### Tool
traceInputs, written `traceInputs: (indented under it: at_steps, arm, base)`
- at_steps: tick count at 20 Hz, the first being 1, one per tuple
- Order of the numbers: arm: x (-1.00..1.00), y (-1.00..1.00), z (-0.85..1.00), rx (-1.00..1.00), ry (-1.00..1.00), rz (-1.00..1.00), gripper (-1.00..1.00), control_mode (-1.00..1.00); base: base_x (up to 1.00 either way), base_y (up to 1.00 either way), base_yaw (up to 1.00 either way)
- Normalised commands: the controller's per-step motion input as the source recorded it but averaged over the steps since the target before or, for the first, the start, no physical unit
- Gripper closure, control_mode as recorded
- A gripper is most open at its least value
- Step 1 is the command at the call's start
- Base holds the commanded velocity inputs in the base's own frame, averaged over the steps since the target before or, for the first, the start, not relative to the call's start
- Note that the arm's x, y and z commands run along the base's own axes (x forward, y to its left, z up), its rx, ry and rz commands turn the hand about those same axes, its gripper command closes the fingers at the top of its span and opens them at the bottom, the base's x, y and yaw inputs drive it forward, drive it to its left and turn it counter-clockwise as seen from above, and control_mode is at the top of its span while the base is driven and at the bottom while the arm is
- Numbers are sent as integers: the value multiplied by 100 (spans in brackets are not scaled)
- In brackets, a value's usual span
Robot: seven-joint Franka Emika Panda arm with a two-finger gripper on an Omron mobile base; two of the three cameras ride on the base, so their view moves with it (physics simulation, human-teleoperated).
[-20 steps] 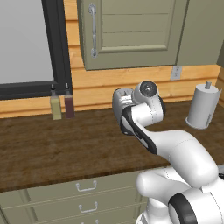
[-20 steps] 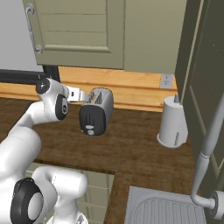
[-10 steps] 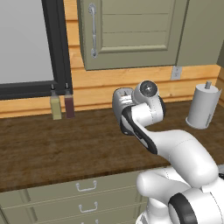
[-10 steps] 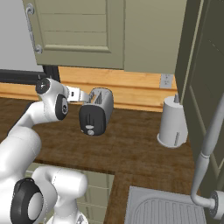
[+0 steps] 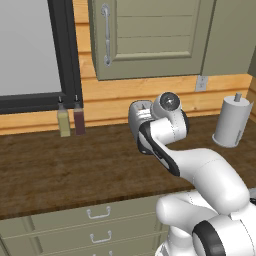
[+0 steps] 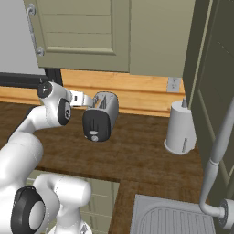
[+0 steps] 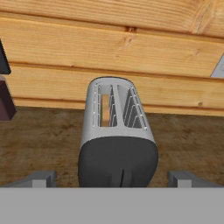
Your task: Start the toaster. Once the lever pops up, take the bread to the plate on the dining counter.
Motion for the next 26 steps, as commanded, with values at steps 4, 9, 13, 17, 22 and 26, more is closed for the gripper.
traceInputs:
  at_steps: [4, 9, 13, 17, 22, 26]
  arm:
    - [0, 0, 0, 0, 0, 0, -100, -100]
    - [0, 0, 0, 0, 0, 0, -100, -100]
    - [0, 0, 0, 0, 0, 0, -100, -100]
    - [0, 0, 0, 0, 0, 0, -100, -100]
    - [0, 0, 0, 0, 0, 0, -100, -100]
    - [0, 0, 0, 0, 0, 0, -100, -100]
  base:
    - [0, 0, 0]
    - [0, 0, 0]
    - [0, 0, 0]
    - [0, 0, 0]
    - [0, 0, 0]
    - [0, 0, 0]
